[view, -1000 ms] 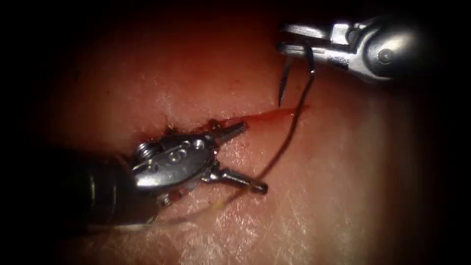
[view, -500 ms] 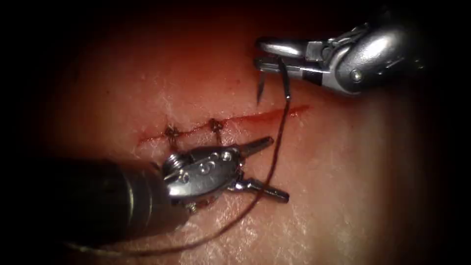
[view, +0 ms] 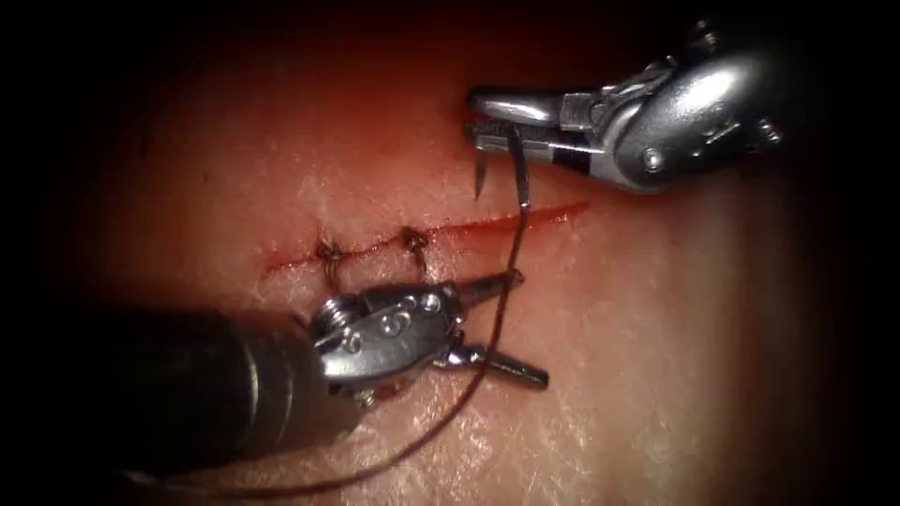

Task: Wound Closure

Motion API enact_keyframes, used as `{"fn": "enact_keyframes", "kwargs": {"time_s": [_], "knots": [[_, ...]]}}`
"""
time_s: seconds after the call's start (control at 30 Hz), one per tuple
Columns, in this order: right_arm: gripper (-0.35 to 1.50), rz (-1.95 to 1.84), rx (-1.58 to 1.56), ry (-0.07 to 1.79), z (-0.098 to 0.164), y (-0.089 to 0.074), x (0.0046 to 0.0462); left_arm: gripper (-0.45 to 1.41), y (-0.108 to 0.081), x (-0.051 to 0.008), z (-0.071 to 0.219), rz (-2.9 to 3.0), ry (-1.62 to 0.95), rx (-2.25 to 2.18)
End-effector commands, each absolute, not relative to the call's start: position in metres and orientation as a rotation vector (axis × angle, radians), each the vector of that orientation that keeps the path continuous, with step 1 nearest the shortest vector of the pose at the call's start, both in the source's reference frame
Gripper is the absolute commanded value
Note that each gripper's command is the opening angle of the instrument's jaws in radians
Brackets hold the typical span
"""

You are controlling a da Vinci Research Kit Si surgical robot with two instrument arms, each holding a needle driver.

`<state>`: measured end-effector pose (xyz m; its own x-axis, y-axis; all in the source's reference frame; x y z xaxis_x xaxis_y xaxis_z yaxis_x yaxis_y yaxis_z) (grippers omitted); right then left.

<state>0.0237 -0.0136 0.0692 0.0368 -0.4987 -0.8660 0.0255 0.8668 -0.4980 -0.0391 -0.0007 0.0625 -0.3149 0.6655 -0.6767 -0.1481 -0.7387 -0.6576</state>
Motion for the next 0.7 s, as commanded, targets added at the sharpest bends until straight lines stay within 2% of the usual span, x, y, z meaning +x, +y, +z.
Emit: {"fn": "enact_keyframes", "kwargs": {"time_s": [0.03, 0.7], "knots": [[-0.35, -0.418, -0.394, 1.492, 0.0697, -0.0139, 0.0246, 0.76, -0.0011, -0.0397, 0.0632, 2.088, -0.670, -1.413], [-0.35, -0.453, -0.424, 1.479, 0.0693, -0.0147, 0.0252, 0.71, -0.0011, -0.0388, 0.0648, 2.085, -0.693, -1.401]]}}
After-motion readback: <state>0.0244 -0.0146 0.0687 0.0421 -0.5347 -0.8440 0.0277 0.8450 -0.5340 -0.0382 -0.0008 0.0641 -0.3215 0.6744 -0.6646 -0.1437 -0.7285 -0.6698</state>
